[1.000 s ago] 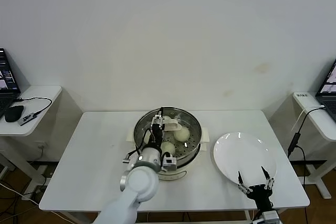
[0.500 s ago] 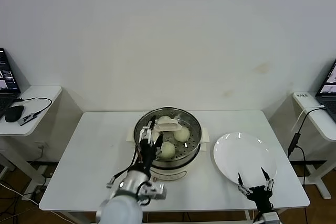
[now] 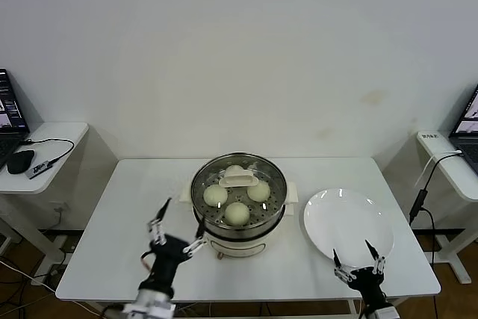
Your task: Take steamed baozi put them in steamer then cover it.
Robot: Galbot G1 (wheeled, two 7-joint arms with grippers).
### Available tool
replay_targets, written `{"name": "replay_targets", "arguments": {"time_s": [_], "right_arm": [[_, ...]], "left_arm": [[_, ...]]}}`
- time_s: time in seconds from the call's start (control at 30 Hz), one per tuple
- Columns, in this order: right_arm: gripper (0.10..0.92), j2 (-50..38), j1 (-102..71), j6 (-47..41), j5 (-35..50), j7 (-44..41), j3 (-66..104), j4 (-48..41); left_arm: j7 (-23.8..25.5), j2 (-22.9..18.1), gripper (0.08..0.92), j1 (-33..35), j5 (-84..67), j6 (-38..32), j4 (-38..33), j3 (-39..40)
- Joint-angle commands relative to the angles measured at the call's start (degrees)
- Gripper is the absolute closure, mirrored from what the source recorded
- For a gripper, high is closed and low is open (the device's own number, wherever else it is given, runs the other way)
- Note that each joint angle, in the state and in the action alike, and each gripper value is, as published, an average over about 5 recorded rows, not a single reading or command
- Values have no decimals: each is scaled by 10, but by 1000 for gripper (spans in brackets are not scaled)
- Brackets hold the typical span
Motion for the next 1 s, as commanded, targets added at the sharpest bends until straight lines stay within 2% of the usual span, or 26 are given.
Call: {"name": "replay_targets", "arguments": {"time_s": [0.03, 0.27, 0.6, 1.0], "right_arm": [[203, -70, -52, 11, 94, 4, -31, 20], [203, -83, -74, 39, 123, 12, -45, 7], [203, -84, -78, 46, 136, 11, -51, 3], [203, -84, -76, 22, 142, 13, -77, 14]], "left_arm": [[-99, -9, 177, 152, -325, -154, 61, -121], [-63, -2, 177, 177, -314, -215, 119, -136], [-28, -15, 177, 176, -286, -195, 114, -131], [-22, -15, 177, 160, -286, -177, 120, -138]]}}
